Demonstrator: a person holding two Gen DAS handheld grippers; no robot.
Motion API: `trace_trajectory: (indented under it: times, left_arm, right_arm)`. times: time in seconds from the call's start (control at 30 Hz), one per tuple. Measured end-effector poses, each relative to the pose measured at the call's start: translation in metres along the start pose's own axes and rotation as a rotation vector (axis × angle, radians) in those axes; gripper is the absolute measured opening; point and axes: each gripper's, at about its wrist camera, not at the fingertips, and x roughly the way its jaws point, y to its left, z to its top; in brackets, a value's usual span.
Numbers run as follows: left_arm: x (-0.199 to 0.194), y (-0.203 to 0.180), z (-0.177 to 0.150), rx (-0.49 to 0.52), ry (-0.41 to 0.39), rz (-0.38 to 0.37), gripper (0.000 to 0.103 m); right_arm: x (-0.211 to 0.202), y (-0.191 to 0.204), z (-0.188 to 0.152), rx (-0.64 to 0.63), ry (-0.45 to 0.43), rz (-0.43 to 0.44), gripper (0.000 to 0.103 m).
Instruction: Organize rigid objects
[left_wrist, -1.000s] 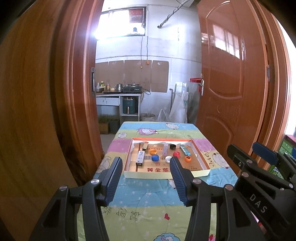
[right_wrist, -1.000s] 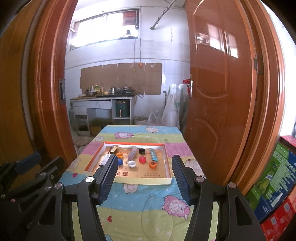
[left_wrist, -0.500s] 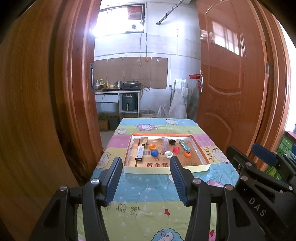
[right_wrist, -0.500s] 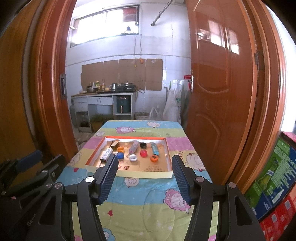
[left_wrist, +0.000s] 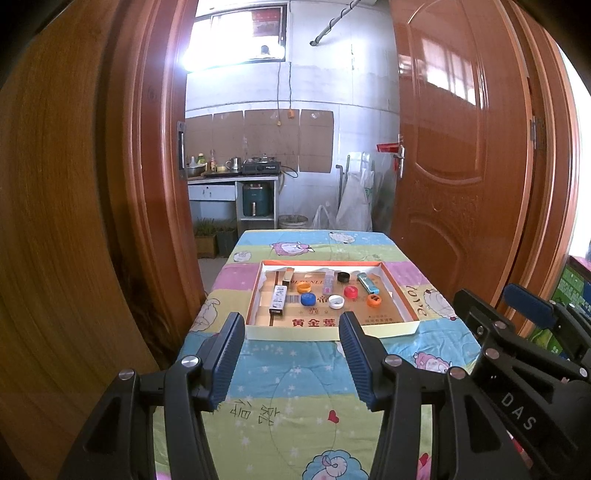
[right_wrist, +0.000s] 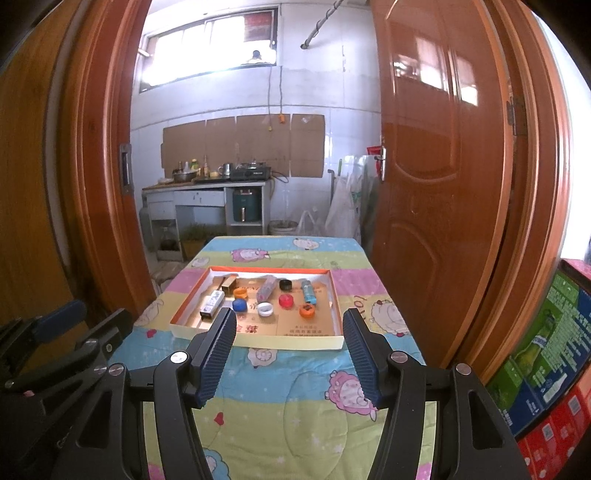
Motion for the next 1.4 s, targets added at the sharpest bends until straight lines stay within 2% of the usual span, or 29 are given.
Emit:
trace_trajectory:
  times: [1.4]
  left_arm:
    - [-0.0013,-0.0009,-0.0005,0.006,-0.004,0.008,0.053]
  right_arm:
    - [0.0004,0.0013,-0.0014,-0.002,0.005,-0.002,0.062]
